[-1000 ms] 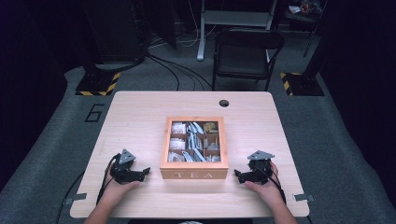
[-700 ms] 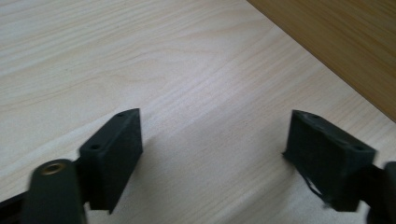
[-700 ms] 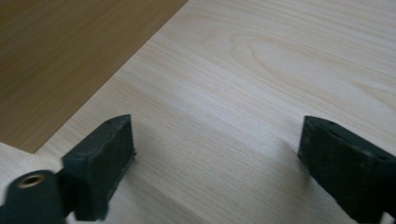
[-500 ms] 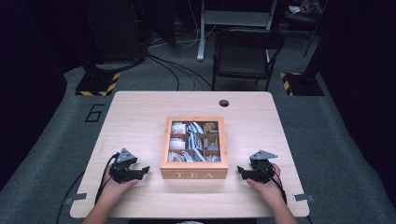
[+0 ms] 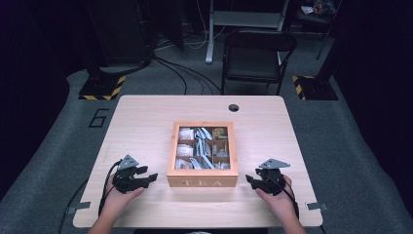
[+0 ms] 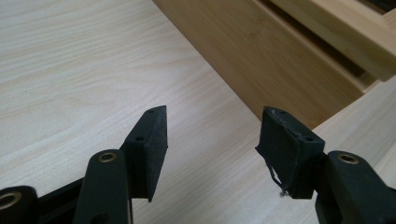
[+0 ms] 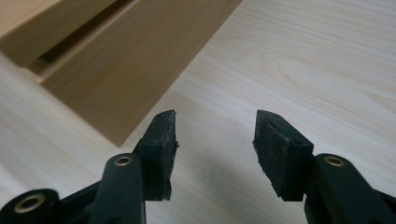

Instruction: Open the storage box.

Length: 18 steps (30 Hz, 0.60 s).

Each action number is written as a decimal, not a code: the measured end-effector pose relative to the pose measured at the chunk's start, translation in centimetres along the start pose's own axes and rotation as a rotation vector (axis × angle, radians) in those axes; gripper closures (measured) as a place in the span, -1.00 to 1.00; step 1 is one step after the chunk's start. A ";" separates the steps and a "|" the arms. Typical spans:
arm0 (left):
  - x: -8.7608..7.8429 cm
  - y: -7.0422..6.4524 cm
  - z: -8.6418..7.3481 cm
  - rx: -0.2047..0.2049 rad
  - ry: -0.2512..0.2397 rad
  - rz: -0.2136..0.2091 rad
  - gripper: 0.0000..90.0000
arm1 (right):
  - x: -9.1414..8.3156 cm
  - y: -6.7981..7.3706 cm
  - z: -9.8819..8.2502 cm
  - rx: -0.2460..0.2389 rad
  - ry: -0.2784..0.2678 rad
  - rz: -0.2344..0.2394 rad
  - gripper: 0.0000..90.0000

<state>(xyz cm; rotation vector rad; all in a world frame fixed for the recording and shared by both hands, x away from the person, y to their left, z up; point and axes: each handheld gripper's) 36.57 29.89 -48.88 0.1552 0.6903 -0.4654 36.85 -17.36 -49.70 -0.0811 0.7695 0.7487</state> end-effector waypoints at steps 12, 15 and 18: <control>-1.9 -1.5 1.0 0.055 -0.030 -0.024 -0.03 | -0.5 1.6 0.6 -0.089 0.013 0.033 0.22; -2.2 -2.2 1.2 0.063 -0.026 -0.041 0.03 | -1.1 2.2 0.9 -0.101 0.012 0.047 0.31; -2.4 -2.7 1.0 0.064 -0.023 -0.068 0.06 | -1.5 2.8 1.2 -0.115 0.000 0.061 0.34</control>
Point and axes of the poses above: each handheld gripper's, and its own axes: x roughly forward along the jaws, z roughly out of its top, y roughly to its left, and after that the axes turned 11 degrees about z, right-handed
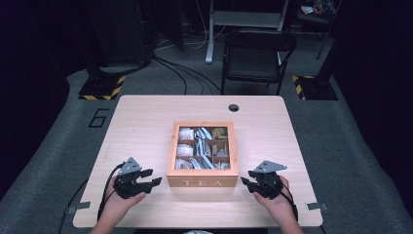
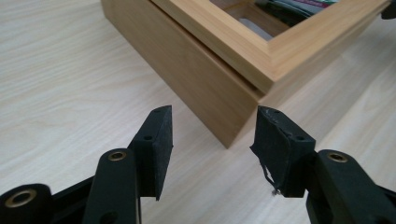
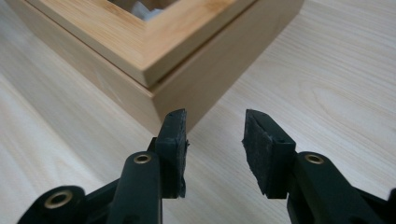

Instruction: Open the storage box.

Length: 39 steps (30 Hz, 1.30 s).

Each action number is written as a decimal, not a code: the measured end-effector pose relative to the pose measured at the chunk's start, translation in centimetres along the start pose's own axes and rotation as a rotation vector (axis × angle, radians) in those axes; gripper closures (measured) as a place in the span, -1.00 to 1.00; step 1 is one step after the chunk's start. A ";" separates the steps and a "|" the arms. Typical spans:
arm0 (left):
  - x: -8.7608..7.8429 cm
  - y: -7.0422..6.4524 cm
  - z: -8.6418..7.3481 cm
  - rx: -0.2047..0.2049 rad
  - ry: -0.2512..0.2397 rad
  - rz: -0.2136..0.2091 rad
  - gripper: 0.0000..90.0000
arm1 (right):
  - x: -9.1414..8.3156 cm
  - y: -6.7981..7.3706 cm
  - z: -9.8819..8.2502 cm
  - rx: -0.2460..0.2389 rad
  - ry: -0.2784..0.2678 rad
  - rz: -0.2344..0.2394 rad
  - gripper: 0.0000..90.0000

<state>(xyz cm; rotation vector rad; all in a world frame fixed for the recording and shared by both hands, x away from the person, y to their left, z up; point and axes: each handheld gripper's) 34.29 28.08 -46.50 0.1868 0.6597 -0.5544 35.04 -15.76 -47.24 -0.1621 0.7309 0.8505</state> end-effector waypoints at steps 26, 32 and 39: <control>1.7 -2.1 0.6 0.042 0.022 -0.084 0.31 | 0.4 1.6 1.0 -0.034 -0.053 0.091 0.31; 2.0 -2.5 1.0 0.059 0.009 -0.054 0.35 | 0.9 1.6 1.0 -0.038 -0.044 0.085 0.33; 2.0 -2.4 1.2 0.054 0.013 -0.050 0.41 | 1.2 1.7 1.3 -0.044 -0.050 0.085 0.36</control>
Point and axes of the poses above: each handheld gripper's, and its own axes: x roughly forward along the jaws, z roughly out of its top, y roughly to its left, and after that the axes turned 11 degrees about z, right-handed
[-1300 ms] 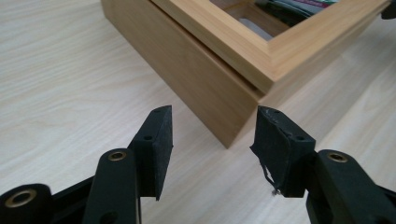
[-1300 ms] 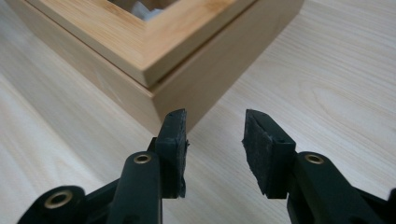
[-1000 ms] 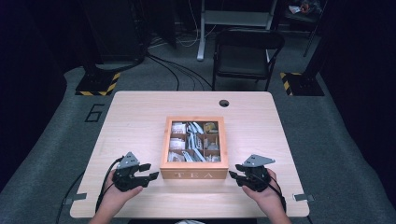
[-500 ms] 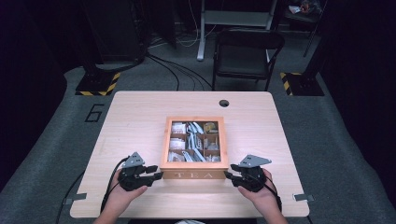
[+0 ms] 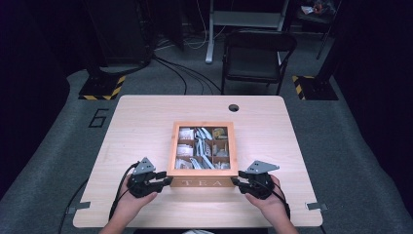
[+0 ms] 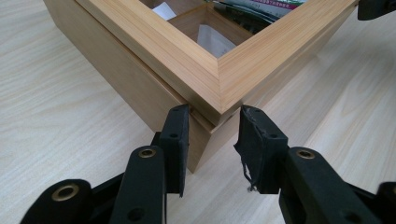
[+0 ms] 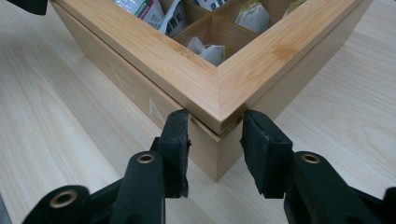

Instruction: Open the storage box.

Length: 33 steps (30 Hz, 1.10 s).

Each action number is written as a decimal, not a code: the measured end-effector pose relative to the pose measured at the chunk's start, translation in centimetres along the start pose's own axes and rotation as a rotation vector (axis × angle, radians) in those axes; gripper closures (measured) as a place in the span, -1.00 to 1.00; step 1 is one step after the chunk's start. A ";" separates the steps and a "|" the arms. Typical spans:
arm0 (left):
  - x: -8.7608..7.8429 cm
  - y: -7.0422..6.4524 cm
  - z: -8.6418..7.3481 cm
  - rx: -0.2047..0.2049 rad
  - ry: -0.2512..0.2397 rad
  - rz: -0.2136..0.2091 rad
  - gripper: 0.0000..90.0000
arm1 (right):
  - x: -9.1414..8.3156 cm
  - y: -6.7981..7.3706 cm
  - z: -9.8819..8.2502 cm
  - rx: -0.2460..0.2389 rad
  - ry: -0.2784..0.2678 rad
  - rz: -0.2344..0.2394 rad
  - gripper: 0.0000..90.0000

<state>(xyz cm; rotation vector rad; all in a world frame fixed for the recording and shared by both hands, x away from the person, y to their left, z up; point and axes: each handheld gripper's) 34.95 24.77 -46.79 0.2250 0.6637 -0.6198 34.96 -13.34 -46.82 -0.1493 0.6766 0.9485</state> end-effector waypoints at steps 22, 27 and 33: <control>-0.1 0.1 1.1 0.005 0.019 -0.019 0.40 | 0.2 -0.2 0.8 -0.052 0.002 -0.026 0.01; -0.3 0.3 1.3 -0.014 0.006 -0.036 0.40 | -0.1 -0.4 1.0 -0.050 -0.013 -0.041 -0.06; -0.6 0.5 1.9 -0.018 0.009 -0.050 0.39 | -0.3 -0.3 1.5 -0.065 -0.014 -0.040 -0.11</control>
Point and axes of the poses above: each handheld gripper's, and its own axes: x roughly forward along the jaws, z roughly out of its top, y roughly to its left, and after that the axes turned 11 degrees about z, right-handed
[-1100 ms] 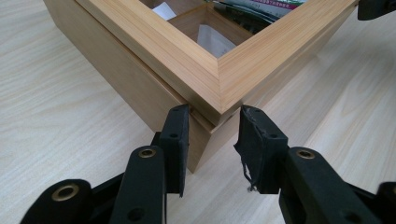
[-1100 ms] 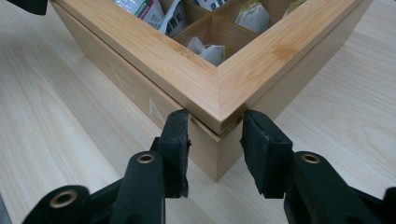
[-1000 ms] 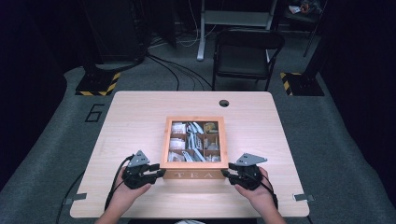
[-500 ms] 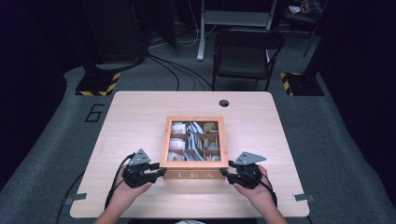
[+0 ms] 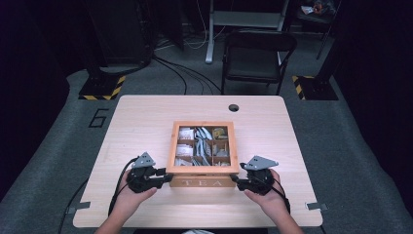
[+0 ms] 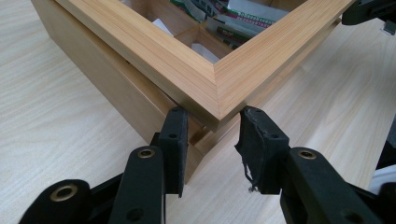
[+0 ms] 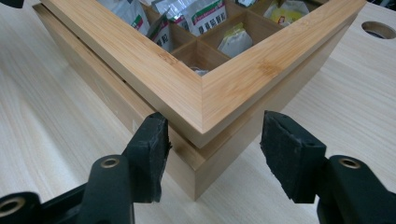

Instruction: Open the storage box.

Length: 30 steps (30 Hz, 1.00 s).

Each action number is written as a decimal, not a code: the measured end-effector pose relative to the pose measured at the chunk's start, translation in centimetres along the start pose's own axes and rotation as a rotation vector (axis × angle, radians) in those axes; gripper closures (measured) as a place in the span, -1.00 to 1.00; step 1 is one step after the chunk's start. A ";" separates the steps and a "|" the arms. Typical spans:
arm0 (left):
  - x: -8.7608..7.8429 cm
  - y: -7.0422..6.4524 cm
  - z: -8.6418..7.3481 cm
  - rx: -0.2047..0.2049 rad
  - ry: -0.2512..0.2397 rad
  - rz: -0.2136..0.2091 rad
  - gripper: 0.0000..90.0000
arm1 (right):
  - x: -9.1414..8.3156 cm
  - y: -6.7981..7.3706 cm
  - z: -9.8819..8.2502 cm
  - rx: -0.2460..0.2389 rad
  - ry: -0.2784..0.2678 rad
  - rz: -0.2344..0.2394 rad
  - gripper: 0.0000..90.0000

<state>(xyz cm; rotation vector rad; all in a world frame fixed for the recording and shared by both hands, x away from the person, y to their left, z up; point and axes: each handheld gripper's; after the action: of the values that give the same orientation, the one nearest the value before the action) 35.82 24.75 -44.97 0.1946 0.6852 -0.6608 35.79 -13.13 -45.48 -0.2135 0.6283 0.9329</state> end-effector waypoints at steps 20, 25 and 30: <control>0.1 -0.6 1.8 0.023 0.005 0.054 0.02 | -0.2 -0.4 2.3 -0.011 0.054 0.035 -0.17; 0.1 -0.6 2.2 0.029 0.017 0.062 0.00 | -0.3 -0.5 2.7 0.001 0.062 0.040 -0.18; 0.0 -0.6 2.5 0.012 0.015 0.054 0.00 | -0.5 -0.8 3.3 0.028 0.084 0.061 -0.18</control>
<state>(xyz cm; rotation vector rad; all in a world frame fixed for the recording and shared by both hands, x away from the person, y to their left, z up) 36.77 23.37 -42.99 0.2284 0.6888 -0.6123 37.60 -12.47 -42.63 -0.2101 0.7278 0.9769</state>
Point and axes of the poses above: each handheld gripper's, and its own axes: x roughly forward along the jaws, z roughly out of its top, y roughly to its left, and after that the axes turned 11 degrees about z, right-handed
